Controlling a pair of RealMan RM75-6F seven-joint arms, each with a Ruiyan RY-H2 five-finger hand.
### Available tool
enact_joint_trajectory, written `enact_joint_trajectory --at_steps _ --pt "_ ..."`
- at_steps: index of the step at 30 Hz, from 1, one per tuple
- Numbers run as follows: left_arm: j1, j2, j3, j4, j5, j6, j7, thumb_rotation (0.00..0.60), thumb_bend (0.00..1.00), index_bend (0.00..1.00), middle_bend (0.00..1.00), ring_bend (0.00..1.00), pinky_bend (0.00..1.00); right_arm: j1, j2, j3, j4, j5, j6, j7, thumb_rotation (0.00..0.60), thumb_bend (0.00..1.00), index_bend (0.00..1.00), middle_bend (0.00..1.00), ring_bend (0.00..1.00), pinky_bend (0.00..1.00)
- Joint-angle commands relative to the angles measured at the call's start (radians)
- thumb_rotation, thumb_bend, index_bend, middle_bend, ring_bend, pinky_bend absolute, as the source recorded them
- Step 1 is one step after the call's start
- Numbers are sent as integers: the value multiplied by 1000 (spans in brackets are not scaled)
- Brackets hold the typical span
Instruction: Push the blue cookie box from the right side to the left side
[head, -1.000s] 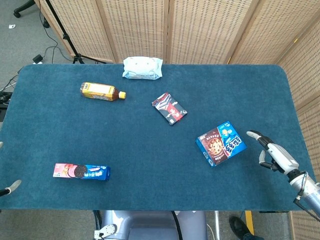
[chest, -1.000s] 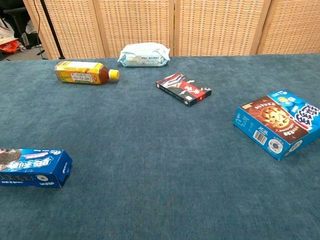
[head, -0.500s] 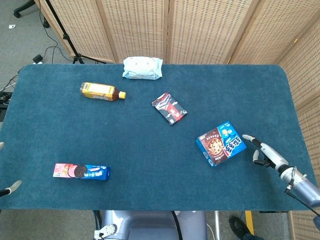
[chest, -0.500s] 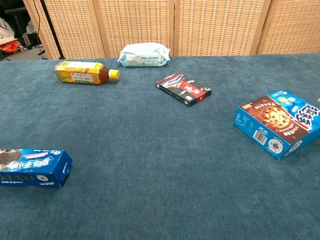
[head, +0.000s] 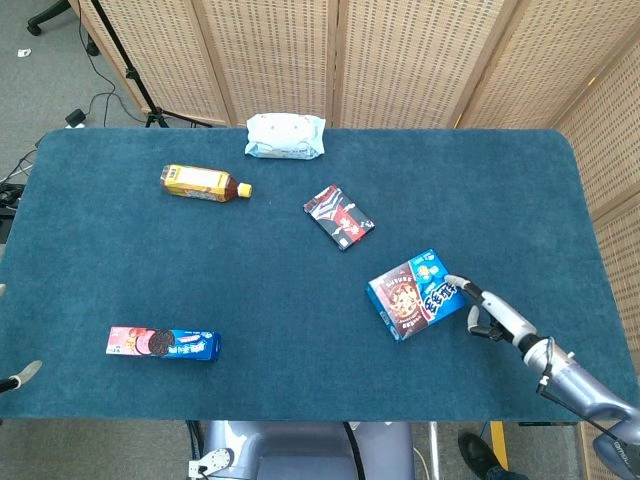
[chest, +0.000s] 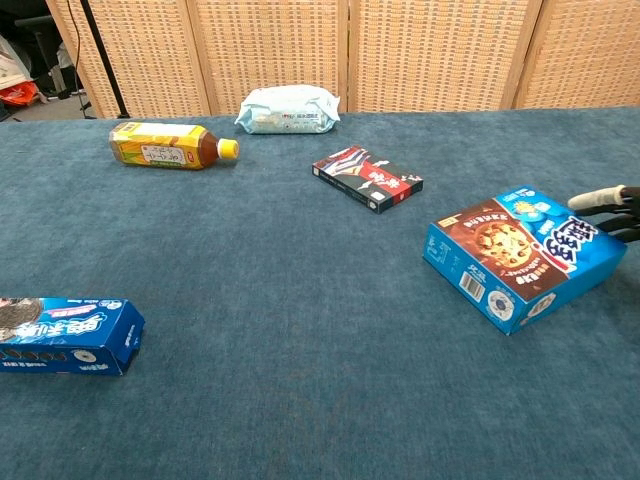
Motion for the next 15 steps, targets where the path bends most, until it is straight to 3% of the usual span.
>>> enact_joint_trajectory --at_steps 1,15 --pt "0 0 0 -1 -1 -1 0 600 0 0 0 0 0 17 5 37 -98 60 -28 -91 600 1000 0 0 0 0" --pt "-2 3 -1 -1 -5 -5 -9 600 0 0 0 0 0 71 -70 136 -288 297 -145 -392 600 1000 0 0 0 0"
